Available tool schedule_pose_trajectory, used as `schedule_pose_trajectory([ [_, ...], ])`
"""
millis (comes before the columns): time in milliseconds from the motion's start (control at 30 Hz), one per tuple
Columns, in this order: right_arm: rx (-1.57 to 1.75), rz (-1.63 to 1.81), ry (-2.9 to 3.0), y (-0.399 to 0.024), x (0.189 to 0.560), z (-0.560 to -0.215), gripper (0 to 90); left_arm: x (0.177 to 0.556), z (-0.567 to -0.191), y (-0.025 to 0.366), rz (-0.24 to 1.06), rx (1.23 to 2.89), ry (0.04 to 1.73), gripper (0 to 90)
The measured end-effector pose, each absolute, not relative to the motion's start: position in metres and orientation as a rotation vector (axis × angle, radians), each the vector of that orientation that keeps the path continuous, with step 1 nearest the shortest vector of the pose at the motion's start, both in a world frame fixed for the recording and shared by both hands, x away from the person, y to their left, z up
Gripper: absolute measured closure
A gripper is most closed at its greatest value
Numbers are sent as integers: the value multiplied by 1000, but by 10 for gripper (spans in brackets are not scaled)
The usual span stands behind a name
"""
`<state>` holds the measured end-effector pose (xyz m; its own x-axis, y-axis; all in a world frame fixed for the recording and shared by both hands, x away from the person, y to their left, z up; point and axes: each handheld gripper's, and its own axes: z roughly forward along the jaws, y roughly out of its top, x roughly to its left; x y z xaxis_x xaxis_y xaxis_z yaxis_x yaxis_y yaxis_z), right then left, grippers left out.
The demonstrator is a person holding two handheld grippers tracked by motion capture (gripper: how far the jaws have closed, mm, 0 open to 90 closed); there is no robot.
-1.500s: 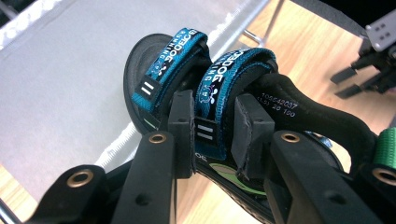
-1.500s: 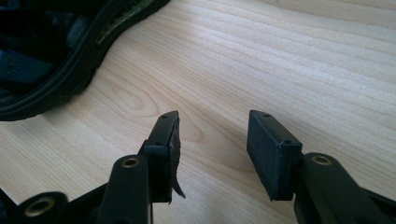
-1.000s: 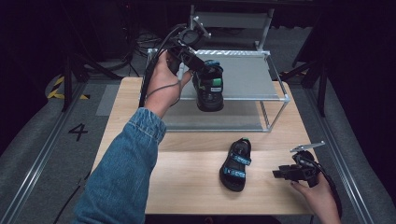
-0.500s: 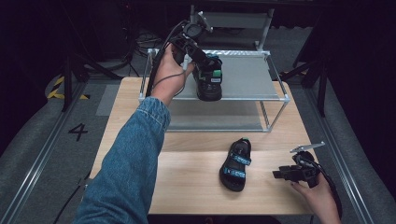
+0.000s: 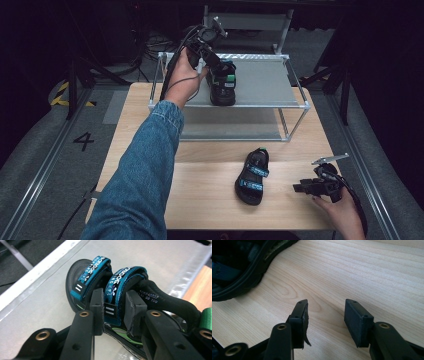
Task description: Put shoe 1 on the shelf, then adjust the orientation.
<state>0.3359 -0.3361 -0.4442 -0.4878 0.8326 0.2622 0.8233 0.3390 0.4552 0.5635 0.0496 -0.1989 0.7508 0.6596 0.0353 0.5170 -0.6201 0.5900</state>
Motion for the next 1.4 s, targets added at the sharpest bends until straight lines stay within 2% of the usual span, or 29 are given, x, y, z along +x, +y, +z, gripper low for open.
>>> schedule_pose_trajectory([
  [600, 1592, 853, 2560, -338, 337, -447, 535, 577, -214, 57, 330, 2413, 939, 697],
  [700, 1591, 853, 2560, -338, 337, -447, 534, 575, -214, 58, 379, 2403, 913, 620],
  [833, 1589, 855, 2560, -338, 337, -447, 530, 571, -211, 56, 432, 2410, 921, 574],
  [1033, 1578, 849, 2566, -334, 338, -446, 525, 552, -195, 61, 455, 2363, 903, 499],
  [1400, 1502, 825, 2602, -317, 337, -438, 527, 482, -174, 74, 453, 2363, 869, 469],
])
